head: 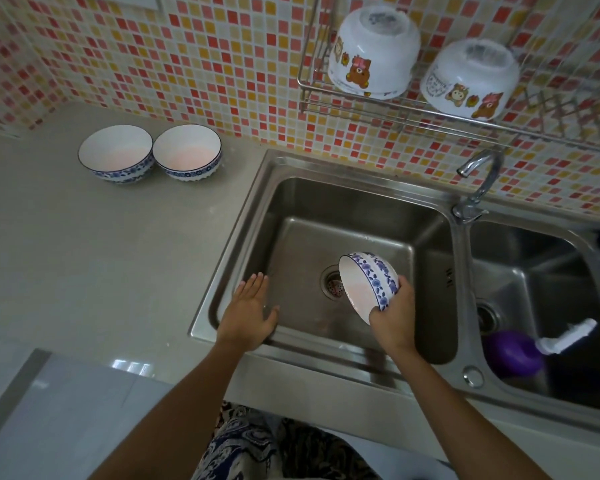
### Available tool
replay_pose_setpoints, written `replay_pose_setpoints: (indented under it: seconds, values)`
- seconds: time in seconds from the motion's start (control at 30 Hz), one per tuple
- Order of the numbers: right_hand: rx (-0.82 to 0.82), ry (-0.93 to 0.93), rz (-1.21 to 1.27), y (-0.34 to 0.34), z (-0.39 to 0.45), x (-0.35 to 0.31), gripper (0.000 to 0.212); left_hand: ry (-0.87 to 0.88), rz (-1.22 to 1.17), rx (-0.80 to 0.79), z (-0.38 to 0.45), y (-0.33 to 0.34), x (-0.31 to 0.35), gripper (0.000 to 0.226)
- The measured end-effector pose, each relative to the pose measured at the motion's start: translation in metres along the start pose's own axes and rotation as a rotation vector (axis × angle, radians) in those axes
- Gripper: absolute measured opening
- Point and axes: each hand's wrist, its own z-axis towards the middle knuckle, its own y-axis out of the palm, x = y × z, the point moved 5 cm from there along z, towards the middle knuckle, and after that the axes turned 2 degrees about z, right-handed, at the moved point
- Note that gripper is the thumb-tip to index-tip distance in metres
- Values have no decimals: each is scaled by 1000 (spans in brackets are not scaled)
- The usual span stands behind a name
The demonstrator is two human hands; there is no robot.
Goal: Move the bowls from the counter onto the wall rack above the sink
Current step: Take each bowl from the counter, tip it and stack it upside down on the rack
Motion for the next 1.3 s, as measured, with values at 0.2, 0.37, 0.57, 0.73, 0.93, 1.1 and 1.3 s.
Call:
replay_pose_setpoints:
  seconds: [0.2, 0.37, 0.57, 0.73, 0.93, 1.1, 1.3]
  values:
    - [82, -131, -246, 4, -9, -18, 90, -1, -2, -18, 0, 1, -1, 77]
    - [132, -127, -358, 2, -14, -31, 90, 13, -16, -5, 1, 1, -1, 71]
    - [101, -114, -334, 4, -18, -29, 84, 27, 13, -25, 1, 5, -3, 80]
    - [-6, 563, 574, 5, -26, -20, 58, 30, 5, -54, 1, 8, -5, 80]
    - [-163, 627, 1023, -17, -38, -35, 61, 78, -98, -20, 1, -11, 4, 85]
    - [-212, 542, 1189, -47, -33, -57, 84, 170, -244, 218, 40, -82, 45, 69]
    - [-299, 347, 1388, -87, -23, -104, 52, 364, -268, 455, 92, -194, 124, 65]
